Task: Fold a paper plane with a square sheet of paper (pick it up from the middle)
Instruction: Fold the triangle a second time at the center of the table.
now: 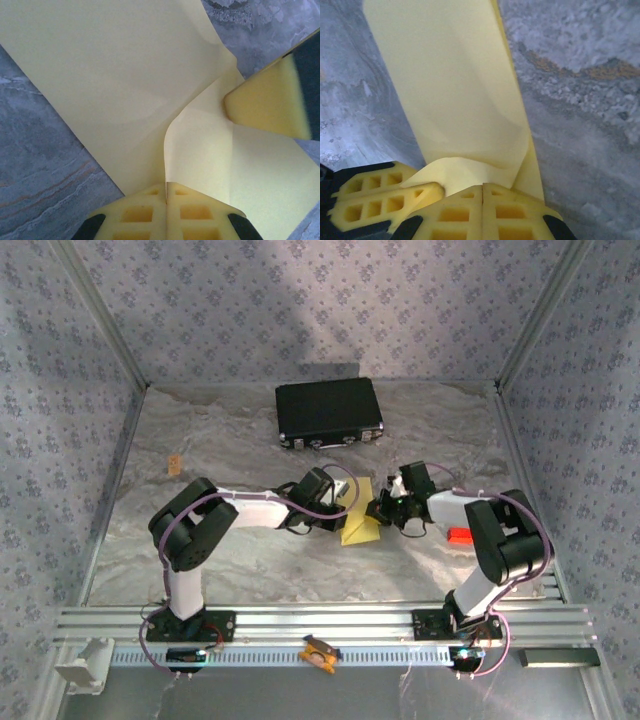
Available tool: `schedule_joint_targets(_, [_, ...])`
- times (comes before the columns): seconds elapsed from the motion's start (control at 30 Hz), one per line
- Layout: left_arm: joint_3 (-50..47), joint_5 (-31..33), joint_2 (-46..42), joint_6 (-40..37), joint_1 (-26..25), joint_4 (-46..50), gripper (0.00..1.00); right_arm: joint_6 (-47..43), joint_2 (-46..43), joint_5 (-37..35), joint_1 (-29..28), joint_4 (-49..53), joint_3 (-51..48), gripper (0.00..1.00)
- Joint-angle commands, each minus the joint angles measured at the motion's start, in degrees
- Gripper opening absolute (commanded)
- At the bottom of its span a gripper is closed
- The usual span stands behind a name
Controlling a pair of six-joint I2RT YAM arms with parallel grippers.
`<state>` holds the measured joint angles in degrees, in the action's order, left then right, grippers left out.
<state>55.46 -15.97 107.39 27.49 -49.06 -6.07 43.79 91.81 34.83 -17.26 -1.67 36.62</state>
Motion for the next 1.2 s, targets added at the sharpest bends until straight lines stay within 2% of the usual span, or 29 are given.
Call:
schedule_joint_targets(0.0, [0.0,-0.52,0.8,-1.12,0.28,3.25,0.04,-2.35,-2.12,1.65,1.1,1.51,1.96,0.04])
schedule_joint_targets(0.1, [0.0,-0.47,0.62,-1.12,0.27,3.17,0.04,-2.42,0.37,3.44,2.2,-0.61,1.52,0.03])
schedule_joint_targets(0.37, [-0.35,-0.38,0.42,-1.25,0.41,3.08,0.04,-2.51,4.83,-0.09,3.58,-2.32,-1.9,0.01])
schedule_joint_targets(0.6, [-0.79,-0.23,0.17,-1.05,0.52,2.95,0.04,-0.8,-0.56,0.97,4.05,-0.09,-0.43,0.02])
schedule_joint_targets(0.7, [-0.56,-0.25,0.21,-1.03,0.53,3.05,0.04,-1.01,-2.16,0.02,3.38,1.67,0.09,0.01])
schedule_joint_targets(0.83, [-0.31,-0.41,0.36,-1.03,0.46,3.3,0.04,1.39,-2.3,1.56,0.99,-2.74,-1.56,0.01])
schedule_joint_targets(1.17, [-0.37,-0.48,0.7,-0.9,0.53,3.08,0.04,1.89,2.15,3.14,-2.17,-4.24,0.2,0.0])
